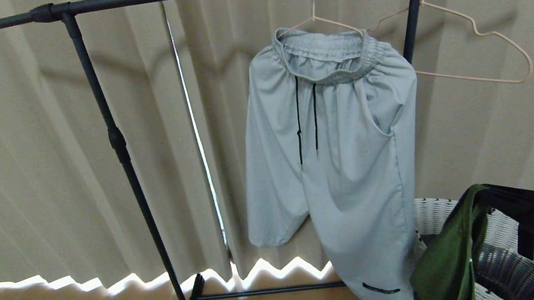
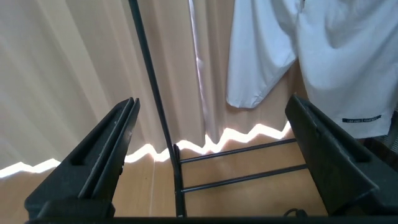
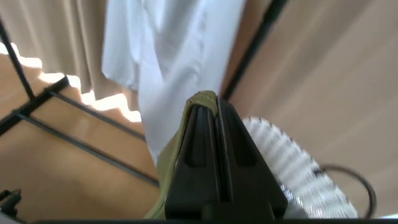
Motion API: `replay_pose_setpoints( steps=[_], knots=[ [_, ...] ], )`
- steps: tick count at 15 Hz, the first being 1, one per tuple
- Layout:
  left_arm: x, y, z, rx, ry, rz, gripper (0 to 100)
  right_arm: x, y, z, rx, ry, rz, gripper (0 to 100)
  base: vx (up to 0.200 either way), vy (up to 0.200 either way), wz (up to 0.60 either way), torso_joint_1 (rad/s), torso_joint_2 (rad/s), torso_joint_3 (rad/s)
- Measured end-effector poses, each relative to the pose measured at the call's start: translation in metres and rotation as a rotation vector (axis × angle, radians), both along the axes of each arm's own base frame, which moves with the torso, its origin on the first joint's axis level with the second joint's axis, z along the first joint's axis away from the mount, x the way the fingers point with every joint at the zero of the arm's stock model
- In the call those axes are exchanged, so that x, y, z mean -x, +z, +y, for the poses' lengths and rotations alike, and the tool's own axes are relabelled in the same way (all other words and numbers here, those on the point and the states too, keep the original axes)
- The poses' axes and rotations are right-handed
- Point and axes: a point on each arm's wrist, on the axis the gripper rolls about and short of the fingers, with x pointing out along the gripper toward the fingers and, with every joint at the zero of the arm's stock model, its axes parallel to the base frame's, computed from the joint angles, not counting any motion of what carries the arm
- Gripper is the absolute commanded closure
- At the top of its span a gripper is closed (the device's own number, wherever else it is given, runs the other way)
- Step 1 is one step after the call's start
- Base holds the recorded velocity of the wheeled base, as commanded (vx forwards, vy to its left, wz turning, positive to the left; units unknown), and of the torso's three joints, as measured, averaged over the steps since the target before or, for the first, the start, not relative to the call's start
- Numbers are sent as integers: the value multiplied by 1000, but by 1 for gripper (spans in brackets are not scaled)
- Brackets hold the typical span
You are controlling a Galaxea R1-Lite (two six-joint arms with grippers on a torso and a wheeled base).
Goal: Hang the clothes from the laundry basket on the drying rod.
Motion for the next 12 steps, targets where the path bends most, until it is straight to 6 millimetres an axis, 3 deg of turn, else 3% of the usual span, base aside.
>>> replay_pose_setpoints(
  steps=[5,7,12],
  knots=[
    [0,3,-1,-8,-38,-32,0,-10,17,14,-24,103,-54,100,0,0,0,0,0,0],
    [1,9,-3,-5,-138,-70,0,-15,30,21,-35,142,-99,100,0,0,0,0,0,0],
    [0,53,-4,-7,-226,-93,0,-27,57,38,-65,237,-184,100,0,0,0,0,0,0]
  ],
)
